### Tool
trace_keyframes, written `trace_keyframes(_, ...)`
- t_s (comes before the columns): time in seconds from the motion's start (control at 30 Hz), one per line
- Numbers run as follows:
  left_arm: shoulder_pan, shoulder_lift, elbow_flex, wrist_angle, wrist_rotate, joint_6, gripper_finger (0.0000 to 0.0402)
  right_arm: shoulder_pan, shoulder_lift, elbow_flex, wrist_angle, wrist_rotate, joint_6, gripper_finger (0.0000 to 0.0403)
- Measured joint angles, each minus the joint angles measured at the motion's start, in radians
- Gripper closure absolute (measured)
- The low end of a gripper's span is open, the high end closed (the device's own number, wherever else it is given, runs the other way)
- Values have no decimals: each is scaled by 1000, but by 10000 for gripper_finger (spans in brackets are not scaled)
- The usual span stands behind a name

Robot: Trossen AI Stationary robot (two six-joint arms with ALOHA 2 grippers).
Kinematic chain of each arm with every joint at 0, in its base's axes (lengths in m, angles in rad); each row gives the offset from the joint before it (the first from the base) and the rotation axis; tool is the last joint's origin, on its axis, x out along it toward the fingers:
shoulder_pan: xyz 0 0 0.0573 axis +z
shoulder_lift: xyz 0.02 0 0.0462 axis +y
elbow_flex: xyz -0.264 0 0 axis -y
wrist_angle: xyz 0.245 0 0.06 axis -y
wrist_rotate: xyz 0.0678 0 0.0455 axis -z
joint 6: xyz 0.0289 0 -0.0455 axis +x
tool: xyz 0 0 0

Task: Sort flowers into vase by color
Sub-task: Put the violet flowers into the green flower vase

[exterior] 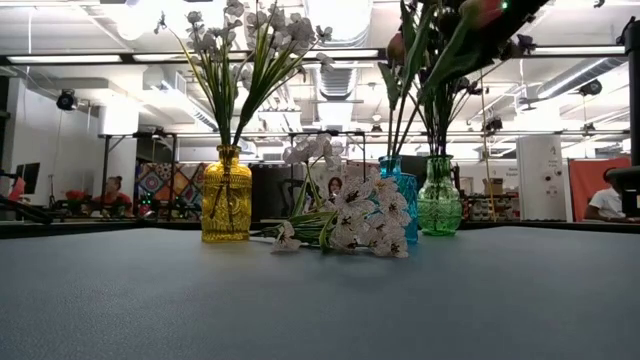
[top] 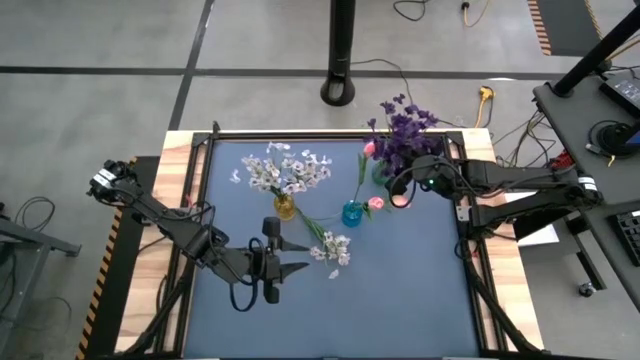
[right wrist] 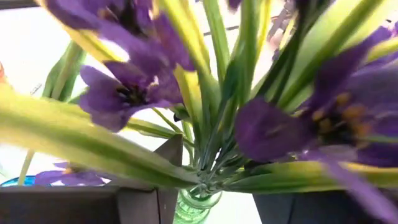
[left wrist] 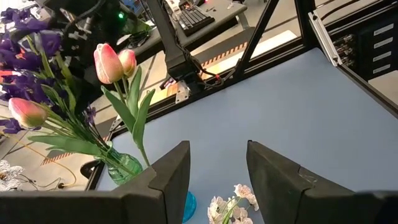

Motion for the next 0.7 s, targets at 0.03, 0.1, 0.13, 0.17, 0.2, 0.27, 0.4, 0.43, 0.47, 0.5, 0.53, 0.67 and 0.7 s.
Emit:
trace_keyframes(0.03, 0, 0, 0, -1, 0, 0, 260, 0, 0, 11, -14, 0, 4, 242)
trace_keyframes(0.1, 0, 0, 0, -2, 0, 0, 260, 0, 0, 33, -45, 0, 15, 236)
trace_keyframes(0.13, 0, 0, 0, -2, 0, 0, 260, 0, 0, 43, -59, 0, 21, 234)
trace_keyframes(0.17, 0, 0, 0, -3, 0, 0, 260, 0, 0, 53, -69, 0, 23, 232)
trace_keyframes(0.2, 0, 0, 0, -5, 0, 0, 260, 0, 0, 62, -77, 0, 23, 231)
trace_keyframes(0.27, 0, 0, 0, -7, 0, 0, 260, 0, 0, 77, -89, 0, 23, 230)
trace_keyframes(0.4, 0, 0, 0, -6, 0, 0, 260, 0, 0, 99, -96, -1, 23, 239)
trace_keyframes(0.43, 0, 0, 0, -7, 0, 0, 260, 0, 0, 103, -98, -1, 26, 246)
trace_keyframes(0.47, 0, 0, 0, -7, 0, 0, 260, 0, 0, 108, -105, -4, 31, 254)
trace_keyframes(0.5, 0, 0, 0, -7, 0, 0, 260, 0, 0, 113, -114, -14, 37, 265)
trace_keyframes(0.53, 0, 0, 0, -7, 0, 0, 260, 0, 0, 116, -118, -25, 43, 277)
trace_keyframes(0.67, 0, 0, 0, -7, 0, 0, 260, 0, 0, 122, -147, -53, 66, 330)
trace_keyframes(0.7, 0, 0, -1, -6, 0, 0, 260, 0, 0, 122, -152, -53, 71, 343)
